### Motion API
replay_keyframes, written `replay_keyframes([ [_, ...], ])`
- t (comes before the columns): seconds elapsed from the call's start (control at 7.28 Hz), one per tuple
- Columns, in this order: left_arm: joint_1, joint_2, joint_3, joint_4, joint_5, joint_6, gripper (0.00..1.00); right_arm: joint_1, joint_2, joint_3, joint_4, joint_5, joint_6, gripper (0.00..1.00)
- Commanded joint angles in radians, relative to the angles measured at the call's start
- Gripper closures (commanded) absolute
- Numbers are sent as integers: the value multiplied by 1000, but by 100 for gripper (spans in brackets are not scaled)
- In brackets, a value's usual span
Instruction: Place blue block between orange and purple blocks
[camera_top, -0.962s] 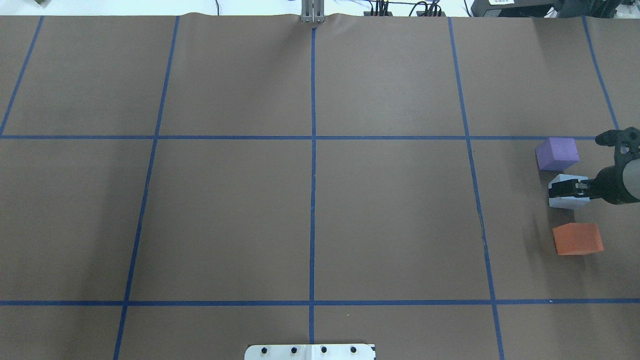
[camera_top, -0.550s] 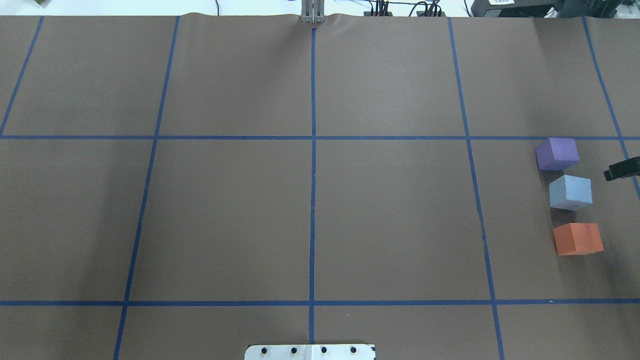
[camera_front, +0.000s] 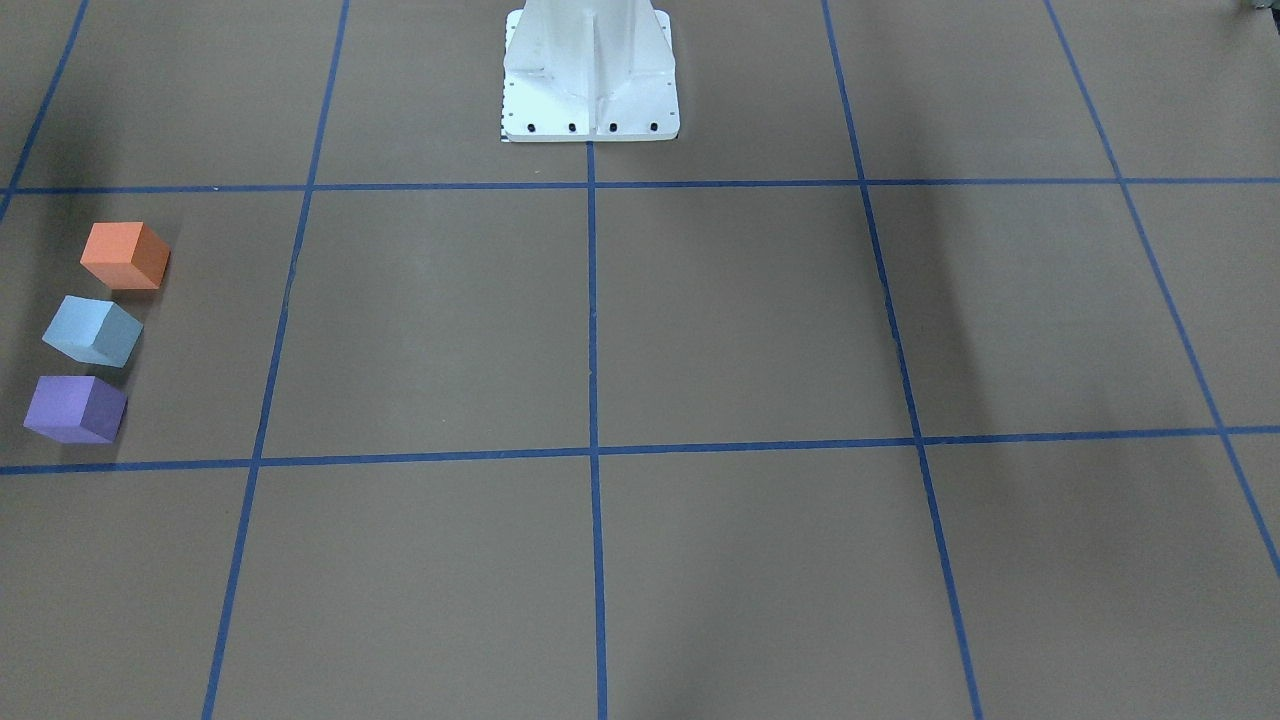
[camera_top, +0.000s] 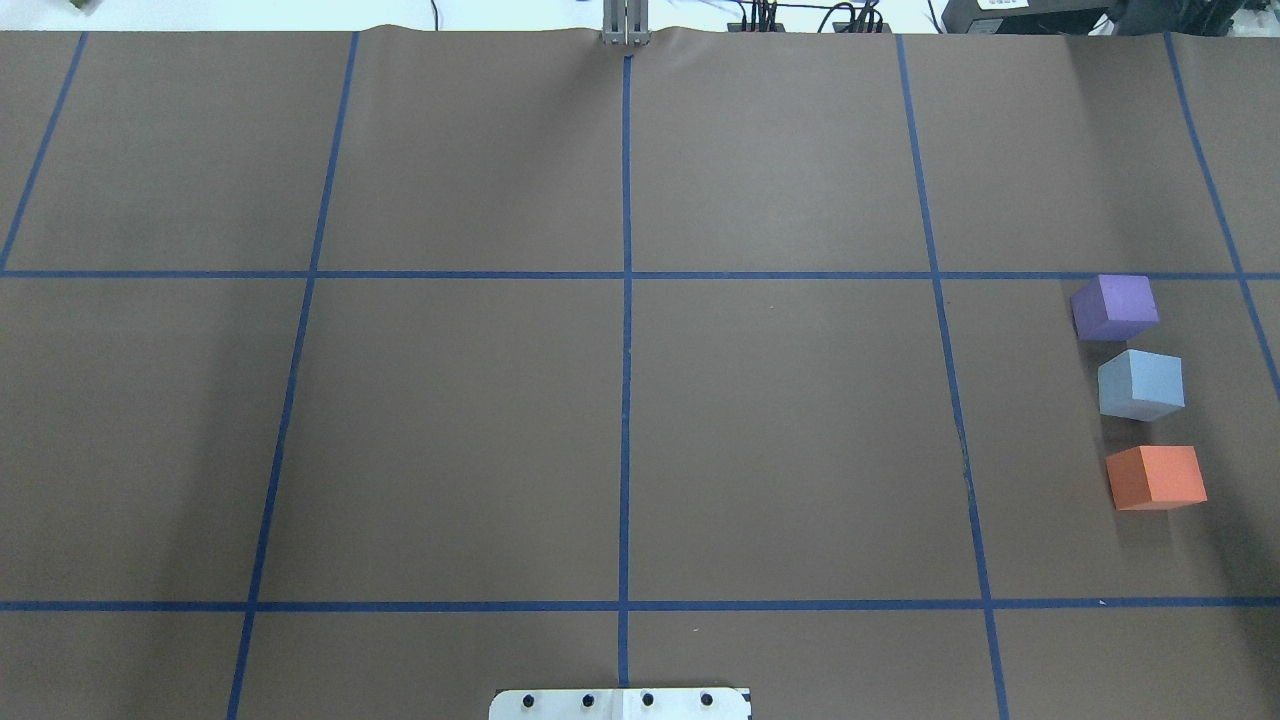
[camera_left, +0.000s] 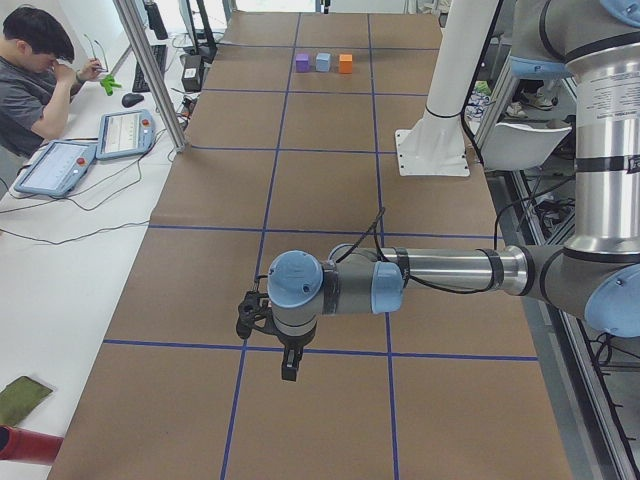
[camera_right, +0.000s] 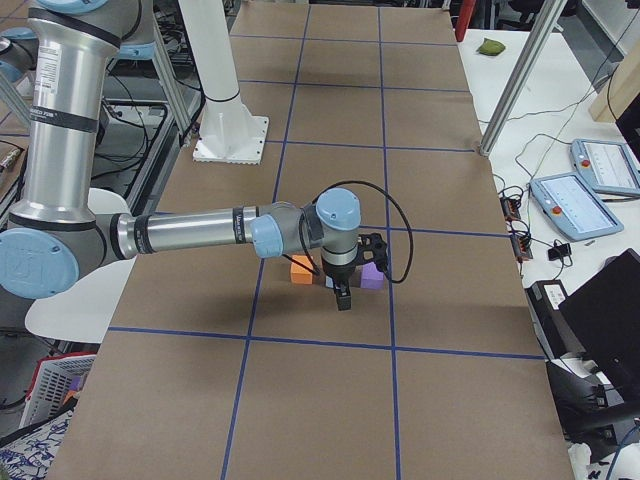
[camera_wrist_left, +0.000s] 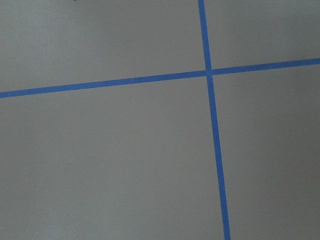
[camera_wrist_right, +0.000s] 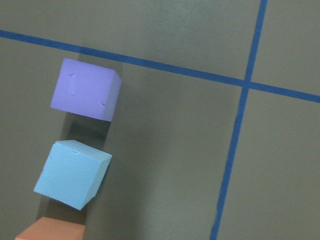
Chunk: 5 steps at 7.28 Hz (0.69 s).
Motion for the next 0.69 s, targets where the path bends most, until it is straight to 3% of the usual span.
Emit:
replay_keyframes([
  [0.0,1,-11,-2,0,-12,-5,0,34,-26,-7,-37,50,-11,0],
  [0.55,0,2,-16,-7,-12,42,0,34,-25,-2,-30,52,36,0],
])
